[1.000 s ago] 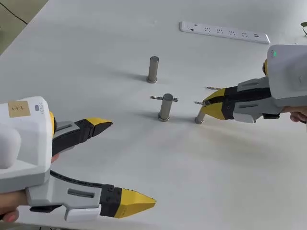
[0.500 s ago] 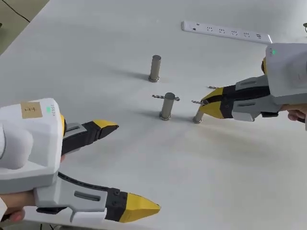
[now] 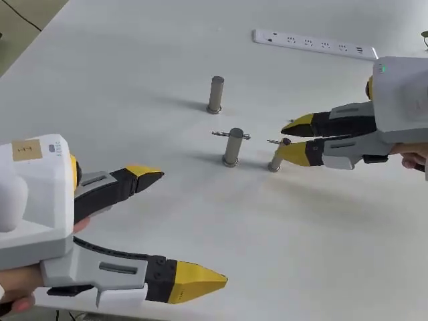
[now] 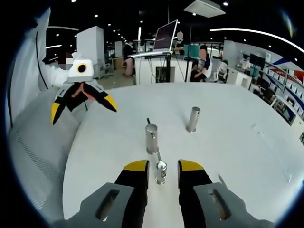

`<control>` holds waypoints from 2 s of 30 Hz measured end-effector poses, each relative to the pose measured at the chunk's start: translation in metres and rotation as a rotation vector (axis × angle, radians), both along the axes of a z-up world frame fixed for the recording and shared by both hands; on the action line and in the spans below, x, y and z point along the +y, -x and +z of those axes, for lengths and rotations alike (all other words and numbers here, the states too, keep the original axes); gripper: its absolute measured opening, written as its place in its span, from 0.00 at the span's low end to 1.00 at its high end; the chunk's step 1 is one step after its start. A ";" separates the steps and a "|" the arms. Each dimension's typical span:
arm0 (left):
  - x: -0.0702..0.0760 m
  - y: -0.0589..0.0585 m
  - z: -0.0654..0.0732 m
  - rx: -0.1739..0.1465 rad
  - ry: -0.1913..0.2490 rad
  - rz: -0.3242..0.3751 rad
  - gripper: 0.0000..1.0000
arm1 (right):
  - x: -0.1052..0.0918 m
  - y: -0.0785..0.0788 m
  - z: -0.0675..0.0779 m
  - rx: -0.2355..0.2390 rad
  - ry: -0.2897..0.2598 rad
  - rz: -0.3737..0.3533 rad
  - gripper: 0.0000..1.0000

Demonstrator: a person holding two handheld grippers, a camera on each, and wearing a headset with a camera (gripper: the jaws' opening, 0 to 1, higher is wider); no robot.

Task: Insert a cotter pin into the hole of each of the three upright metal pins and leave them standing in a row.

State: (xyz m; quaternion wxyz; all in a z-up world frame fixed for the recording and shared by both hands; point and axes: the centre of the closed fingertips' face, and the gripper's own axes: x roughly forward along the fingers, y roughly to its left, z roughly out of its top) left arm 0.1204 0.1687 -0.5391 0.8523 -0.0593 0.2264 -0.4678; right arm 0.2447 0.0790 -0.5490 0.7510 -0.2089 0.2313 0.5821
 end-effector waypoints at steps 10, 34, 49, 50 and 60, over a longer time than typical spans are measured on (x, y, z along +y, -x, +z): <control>0.001 -0.010 0.012 -0.003 0.064 0.030 0.99 | -0.025 0.010 0.026 0.018 -0.090 -0.149 0.42; 0.009 -0.023 0.023 -0.002 0.116 0.062 0.99 | -0.069 0.067 0.020 0.128 -0.115 -0.402 0.91; 0.011 -0.069 0.042 -0.077 0.140 0.102 0.99 | -0.077 0.076 0.014 0.130 -0.062 -0.426 0.94; 0.011 -0.074 0.045 -0.085 0.145 0.106 0.99 | -0.076 0.077 0.014 0.131 -0.061 -0.425 0.94; -0.003 -0.131 0.071 -0.209 0.142 0.086 0.99 | -0.076 0.077 0.014 0.111 -0.033 -0.414 0.93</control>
